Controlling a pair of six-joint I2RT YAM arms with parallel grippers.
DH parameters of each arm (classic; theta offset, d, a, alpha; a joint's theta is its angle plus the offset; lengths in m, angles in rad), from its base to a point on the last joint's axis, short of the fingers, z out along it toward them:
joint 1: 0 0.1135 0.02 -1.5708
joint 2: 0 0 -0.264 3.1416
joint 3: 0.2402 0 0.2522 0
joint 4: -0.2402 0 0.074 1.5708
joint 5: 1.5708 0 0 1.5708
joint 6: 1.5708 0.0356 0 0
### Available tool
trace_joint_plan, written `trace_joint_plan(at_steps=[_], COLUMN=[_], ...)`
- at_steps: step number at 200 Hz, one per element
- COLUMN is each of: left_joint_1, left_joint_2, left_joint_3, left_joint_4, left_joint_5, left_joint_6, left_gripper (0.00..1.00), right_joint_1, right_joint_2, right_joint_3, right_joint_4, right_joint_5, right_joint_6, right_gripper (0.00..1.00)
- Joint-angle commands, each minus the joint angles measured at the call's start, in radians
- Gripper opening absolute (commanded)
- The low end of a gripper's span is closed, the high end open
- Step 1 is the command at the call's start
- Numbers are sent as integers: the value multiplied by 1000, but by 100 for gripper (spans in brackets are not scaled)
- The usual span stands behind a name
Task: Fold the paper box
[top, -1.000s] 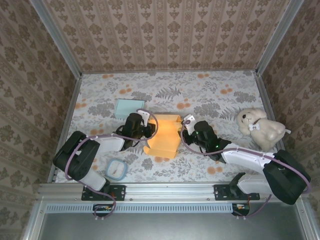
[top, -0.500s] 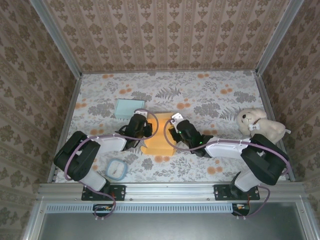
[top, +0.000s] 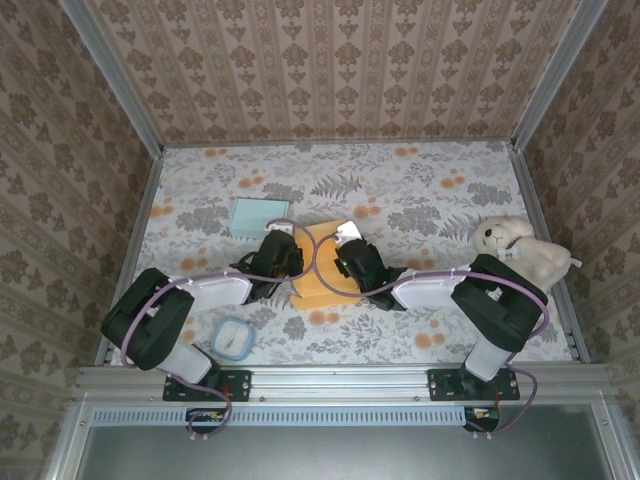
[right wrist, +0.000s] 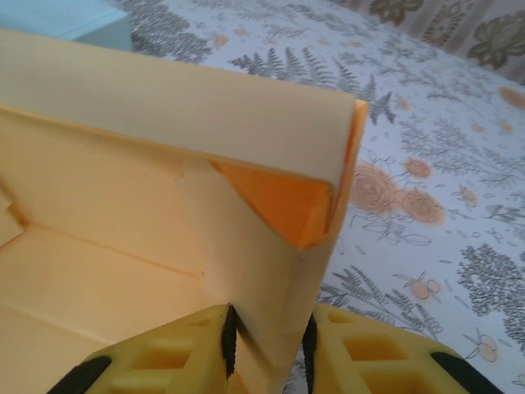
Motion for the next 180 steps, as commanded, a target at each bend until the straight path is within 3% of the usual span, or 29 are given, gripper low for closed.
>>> trace_joint_plan(at_steps=[1,55,79,126,154,180], left_joint_1=[-28,-32,-39,-56,-79,-92], left_joint_2=[-37,-55,-80,-155,-188,-209], left_joint_3=[6,17,6,-18,-21,-24], left_joint_4=[-31,-170,-208,-246,-281,-286], left_joint_5=[11,-160,-213,-271,-330,-347], left_joint_6=[-31,-217,-295,-336,-363,-363], left_gripper=[0,0,0,0,0,0], right_joint_1=[17,18,11,-61,-72,-72], right_joint_2=[31,106,111,49,60,38], right_joint_3=[45,86,85,63,97,51], right_joint_4=[82,18,-9,-119,-174,-63], right_joint_5=[91,424,506,458,491,348], right_joint_6=[25,91,121,249,254,244], right_gripper=[28,23,24,25,25,26])
